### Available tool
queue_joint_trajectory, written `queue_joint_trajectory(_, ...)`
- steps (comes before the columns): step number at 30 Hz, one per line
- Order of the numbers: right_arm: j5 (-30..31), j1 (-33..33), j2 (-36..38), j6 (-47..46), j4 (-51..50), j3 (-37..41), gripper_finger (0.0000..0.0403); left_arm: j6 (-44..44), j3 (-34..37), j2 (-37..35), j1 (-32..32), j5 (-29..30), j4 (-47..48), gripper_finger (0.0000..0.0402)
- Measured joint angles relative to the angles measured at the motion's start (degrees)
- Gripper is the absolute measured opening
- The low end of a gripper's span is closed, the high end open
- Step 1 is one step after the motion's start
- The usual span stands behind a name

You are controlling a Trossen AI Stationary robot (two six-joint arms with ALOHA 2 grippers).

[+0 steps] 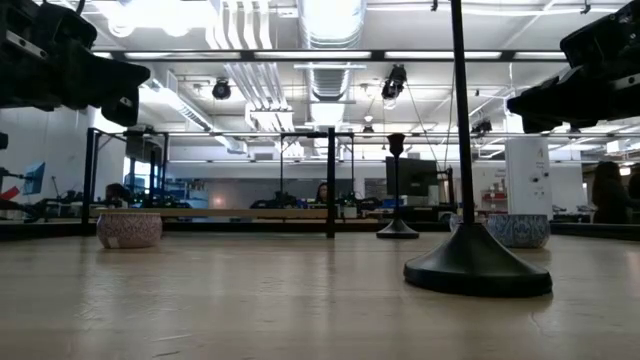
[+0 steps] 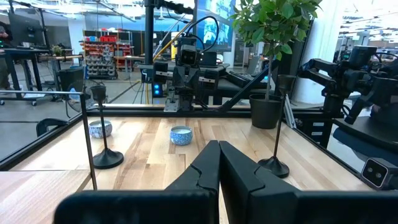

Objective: Pick & Place candle stick holders

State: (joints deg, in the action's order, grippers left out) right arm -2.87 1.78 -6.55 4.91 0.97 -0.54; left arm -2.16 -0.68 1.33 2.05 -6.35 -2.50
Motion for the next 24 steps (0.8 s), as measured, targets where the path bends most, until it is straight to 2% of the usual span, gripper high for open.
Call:
queue_joint_trajectory(4,3.19,0.00,0.00,8.11,0.00,0.00,0.0008,-0.01,-0.01,-0.01,0.00,0.01,0.00,0.0010)
queue_joint_trajectory(10,3.31,0.00,-0.02,26.20,-0.23,0.00,0.0008,0.00,-0.01,0.00,0.00,0.02,-0.01,0.0010)
queue_joint_trajectory(14,3.17,0.00,-0.06,29.30,3.54,0.00,0.0008,0.00,-0.01,0.00,-0.01,0.01,-0.01,0.0010)
queue_joint_trajectory(15,2.24,0.00,0.00,27.12,5.55,0.00,0.0008,0.00,0.00,0.00,-0.01,0.01,0.00,0.0010)
queue_joint_trajectory(17,-1.34,0.00,-0.02,15.50,12.14,0.00,0.0008,0.00,-0.01,0.01,-0.01,0.00,0.00,0.0010)
queue_joint_trajectory(19,-0.06,0.00,-0.26,3.11,21.64,0.00,0.0008,0.01,0.00,0.00,0.00,0.00,0.00,0.0010)
queue_joint_trajectory(22,8.13,0.00,-0.82,-19.18,40.26,-0.01,0.0008,0.01,-0.01,0.01,-0.01,0.02,0.00,0.0010)
queue_joint_trajectory(24,16.71,0.00,-0.97,-25.58,49.32,-0.07,0.0008,-0.01,-0.01,0.00,-0.01,0.01,0.00,0.0010)
